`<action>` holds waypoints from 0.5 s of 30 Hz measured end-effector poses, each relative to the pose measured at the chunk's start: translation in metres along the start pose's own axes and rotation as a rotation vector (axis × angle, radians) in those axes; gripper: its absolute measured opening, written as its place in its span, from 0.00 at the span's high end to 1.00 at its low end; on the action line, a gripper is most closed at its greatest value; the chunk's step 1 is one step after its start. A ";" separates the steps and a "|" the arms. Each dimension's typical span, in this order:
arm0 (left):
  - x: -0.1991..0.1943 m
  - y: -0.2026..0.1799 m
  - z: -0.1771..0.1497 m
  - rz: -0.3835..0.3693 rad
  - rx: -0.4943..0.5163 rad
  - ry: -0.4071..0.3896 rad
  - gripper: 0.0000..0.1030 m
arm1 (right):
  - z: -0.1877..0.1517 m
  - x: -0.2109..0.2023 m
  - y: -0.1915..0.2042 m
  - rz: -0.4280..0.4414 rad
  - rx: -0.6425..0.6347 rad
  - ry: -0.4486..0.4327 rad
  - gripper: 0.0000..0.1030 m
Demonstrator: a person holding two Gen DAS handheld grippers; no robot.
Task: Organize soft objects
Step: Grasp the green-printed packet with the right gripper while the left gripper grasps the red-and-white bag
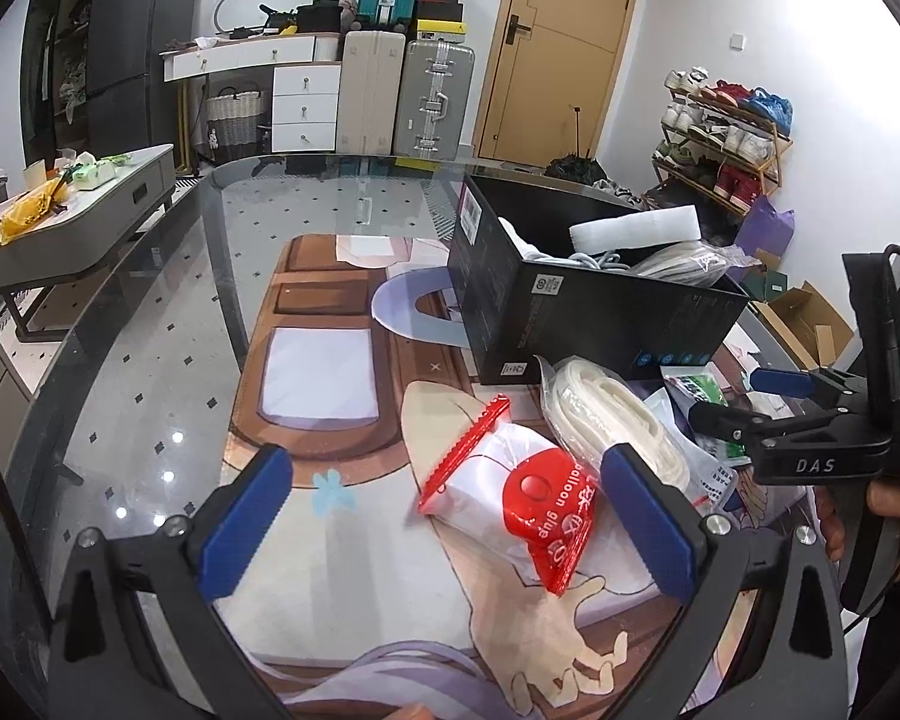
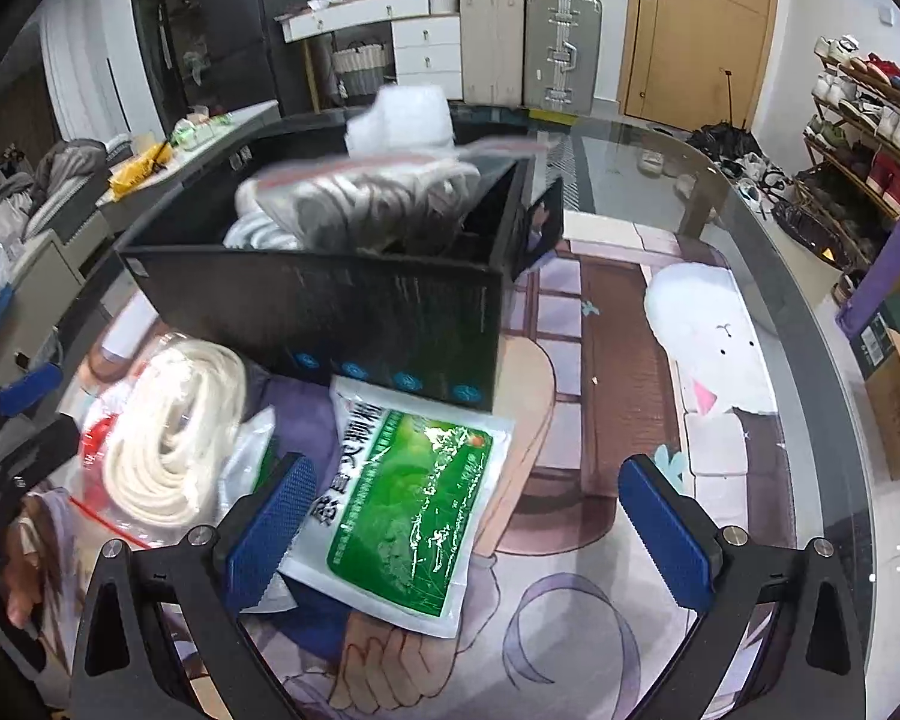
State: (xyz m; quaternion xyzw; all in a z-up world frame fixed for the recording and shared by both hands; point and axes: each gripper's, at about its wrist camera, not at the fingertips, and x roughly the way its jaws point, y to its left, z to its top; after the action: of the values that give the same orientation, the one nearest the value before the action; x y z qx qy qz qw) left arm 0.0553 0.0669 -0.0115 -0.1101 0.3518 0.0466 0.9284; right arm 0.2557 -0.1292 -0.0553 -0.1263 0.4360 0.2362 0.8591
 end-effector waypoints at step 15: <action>0.003 -0.003 0.000 -0.005 0.012 0.022 0.00 | -0.010 0.008 -0.016 0.027 -0.015 0.009 0.01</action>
State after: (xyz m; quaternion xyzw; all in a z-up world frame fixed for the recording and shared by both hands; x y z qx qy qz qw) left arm 0.0579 0.0638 -0.0135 -0.1061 0.3618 0.0412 0.9253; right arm 0.2611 -0.1450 -0.0673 -0.1277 0.4398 0.2504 0.8530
